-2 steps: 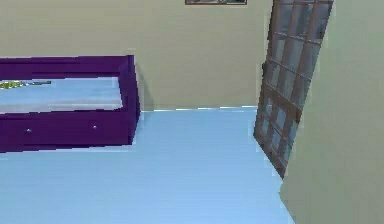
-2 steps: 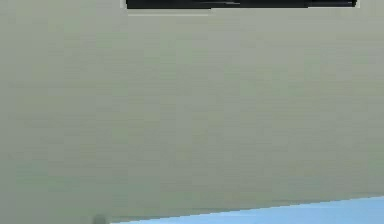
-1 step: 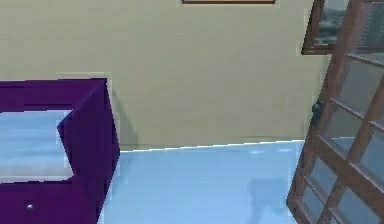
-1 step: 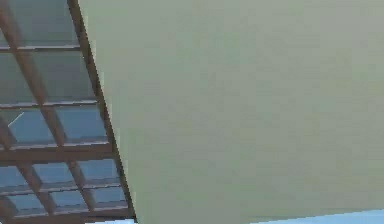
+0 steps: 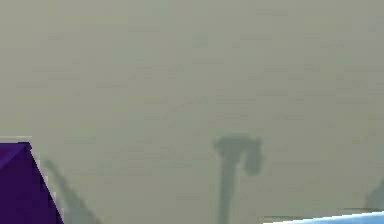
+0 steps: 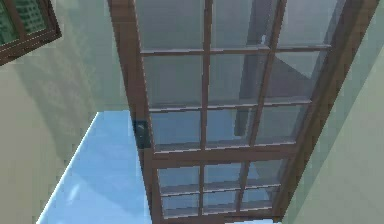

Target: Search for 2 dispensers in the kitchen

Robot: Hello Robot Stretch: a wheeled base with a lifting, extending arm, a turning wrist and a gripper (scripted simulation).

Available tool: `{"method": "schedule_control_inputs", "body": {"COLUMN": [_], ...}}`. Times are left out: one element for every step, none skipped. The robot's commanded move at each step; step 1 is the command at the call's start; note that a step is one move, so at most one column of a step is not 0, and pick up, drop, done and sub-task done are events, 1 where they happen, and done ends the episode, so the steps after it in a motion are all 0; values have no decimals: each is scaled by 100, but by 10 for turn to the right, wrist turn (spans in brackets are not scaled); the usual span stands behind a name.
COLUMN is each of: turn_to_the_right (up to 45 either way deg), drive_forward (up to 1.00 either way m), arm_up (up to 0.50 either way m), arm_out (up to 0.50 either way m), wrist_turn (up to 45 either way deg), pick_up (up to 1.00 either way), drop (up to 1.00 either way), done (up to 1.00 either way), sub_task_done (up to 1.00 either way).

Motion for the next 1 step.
{"method": "schedule_control_inputs", "body": {"turn_to_the_right": [-30], "drive_forward": [0], "arm_up": [0], "arm_out": [0], "wrist_turn": [0], "pick_up": [0], "drop": [0], "done": [0], "sub_task_done": [0]}}
